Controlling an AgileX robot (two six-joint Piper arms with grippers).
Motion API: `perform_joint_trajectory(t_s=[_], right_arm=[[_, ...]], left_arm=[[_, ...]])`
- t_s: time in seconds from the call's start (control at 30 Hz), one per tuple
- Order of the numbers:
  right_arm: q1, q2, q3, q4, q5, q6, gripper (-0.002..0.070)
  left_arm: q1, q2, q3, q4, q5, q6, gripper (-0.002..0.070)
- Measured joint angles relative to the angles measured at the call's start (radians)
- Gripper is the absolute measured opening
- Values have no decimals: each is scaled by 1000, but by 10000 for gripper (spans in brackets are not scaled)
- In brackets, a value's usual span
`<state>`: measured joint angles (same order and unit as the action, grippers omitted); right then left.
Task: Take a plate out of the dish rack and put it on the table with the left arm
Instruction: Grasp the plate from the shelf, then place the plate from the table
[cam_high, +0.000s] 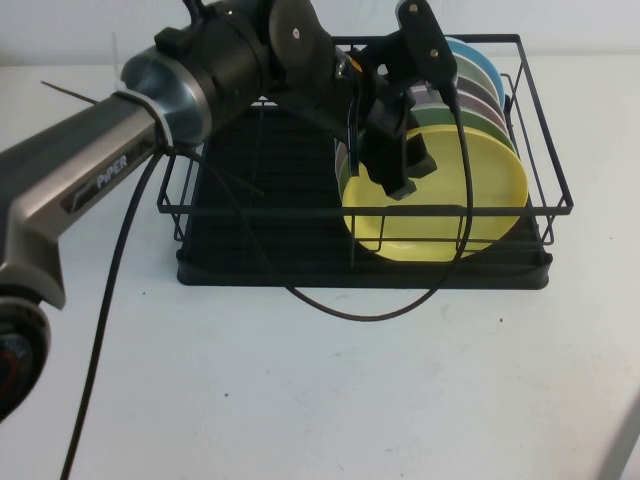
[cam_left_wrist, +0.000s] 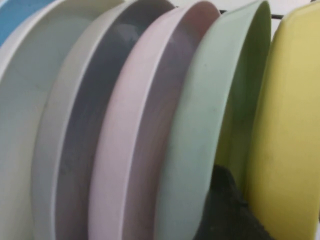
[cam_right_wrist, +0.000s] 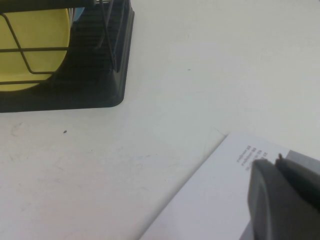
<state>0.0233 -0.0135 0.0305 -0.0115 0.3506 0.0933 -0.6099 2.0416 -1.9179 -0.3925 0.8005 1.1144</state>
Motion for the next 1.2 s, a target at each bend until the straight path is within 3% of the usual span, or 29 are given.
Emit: perform_joint_trajectory(t_s=[0.27, 0.37, 0.6, 0.9, 1.07, 1.2], right_arm=[[0, 0, 0, 0, 0, 0, -21], [0, 0, 0, 0, 0, 0, -21], [0, 0, 0, 0, 0, 0, -20], [0, 0, 0, 0, 0, 0, -20], [0, 0, 0, 0, 0, 0, -21], [0, 0, 0, 0, 0, 0, -20]], left_arm=[[0, 3, 0, 0, -43, -9, 122], [0, 3, 0, 15, -49, -4, 66], [0, -8, 0, 30, -46, -2, 64], [0, -204, 4, 100, -33, -31, 58], [4, -344, 4, 105, 5, -312, 58], [33, -432, 11, 99, 153, -522, 58]])
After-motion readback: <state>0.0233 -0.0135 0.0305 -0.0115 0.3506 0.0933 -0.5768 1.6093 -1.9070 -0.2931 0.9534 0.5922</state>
